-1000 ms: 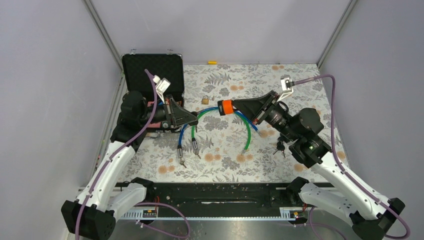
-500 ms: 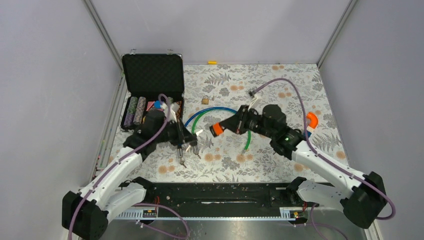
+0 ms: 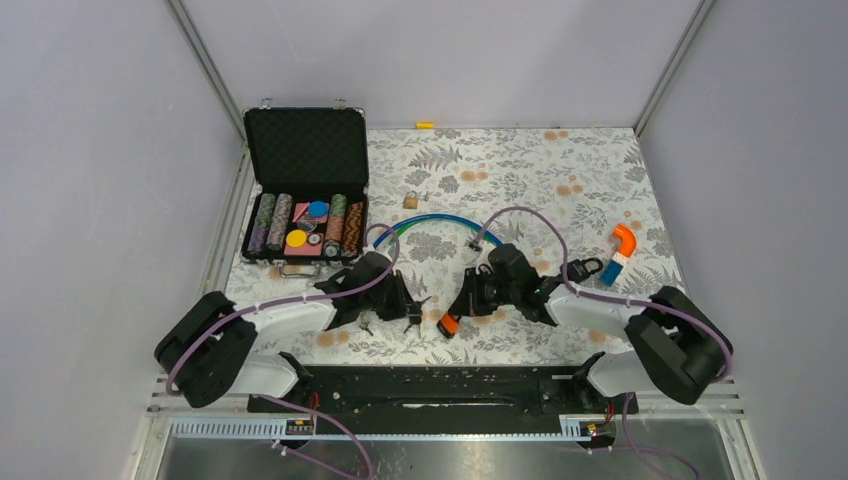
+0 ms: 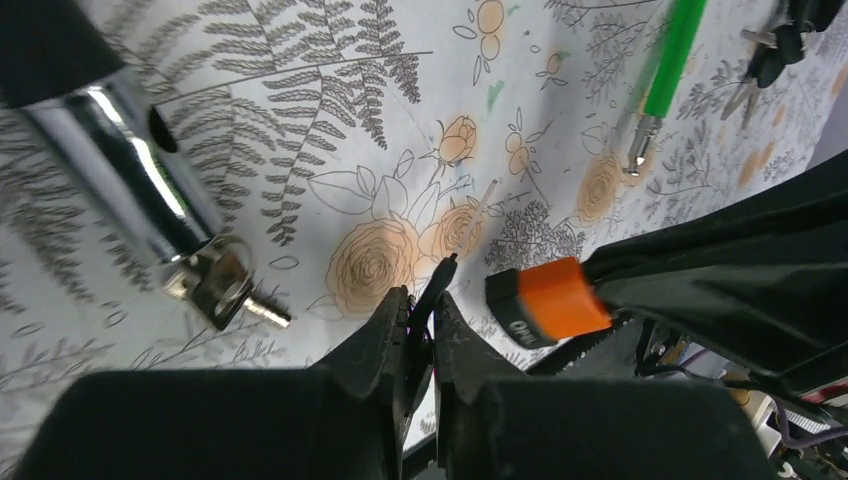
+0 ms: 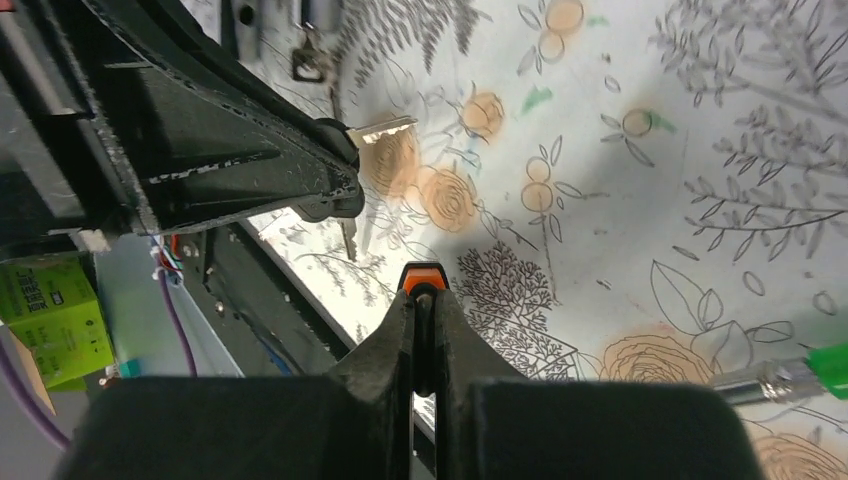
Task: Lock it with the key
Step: Place the lock at the center of the board.
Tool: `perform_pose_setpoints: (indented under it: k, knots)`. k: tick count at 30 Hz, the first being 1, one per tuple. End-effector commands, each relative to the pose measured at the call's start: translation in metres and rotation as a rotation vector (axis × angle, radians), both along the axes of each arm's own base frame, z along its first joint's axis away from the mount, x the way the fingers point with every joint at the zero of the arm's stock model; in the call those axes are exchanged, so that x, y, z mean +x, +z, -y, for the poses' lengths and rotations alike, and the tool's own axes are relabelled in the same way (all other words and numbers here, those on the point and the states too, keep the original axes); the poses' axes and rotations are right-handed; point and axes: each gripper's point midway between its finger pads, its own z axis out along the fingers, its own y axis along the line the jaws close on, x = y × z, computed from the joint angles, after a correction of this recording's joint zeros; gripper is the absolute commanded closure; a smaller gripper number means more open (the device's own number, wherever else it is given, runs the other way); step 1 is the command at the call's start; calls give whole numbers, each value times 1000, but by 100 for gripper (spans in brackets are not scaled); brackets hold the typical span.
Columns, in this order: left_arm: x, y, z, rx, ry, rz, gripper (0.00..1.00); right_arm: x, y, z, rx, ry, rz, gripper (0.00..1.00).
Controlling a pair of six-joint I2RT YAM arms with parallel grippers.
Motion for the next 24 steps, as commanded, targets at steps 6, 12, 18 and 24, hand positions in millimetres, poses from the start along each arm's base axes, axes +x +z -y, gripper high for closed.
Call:
perform_pose_setpoints:
  k: [6,12,18,24]
  knots:
    - [9,-4,33,14,33,12,67,9,-16,-10,-11,-87,-24,87]
    - [14,19,16,83,45,77,36,18,-5,15,-121,-177,23,51]
    - [35,50,-4,200,100,188,28,27,10,46,-233,-299,77,34]
    - [59,46,-51,513,208,221,12,53,15,89,-396,-492,175,32]
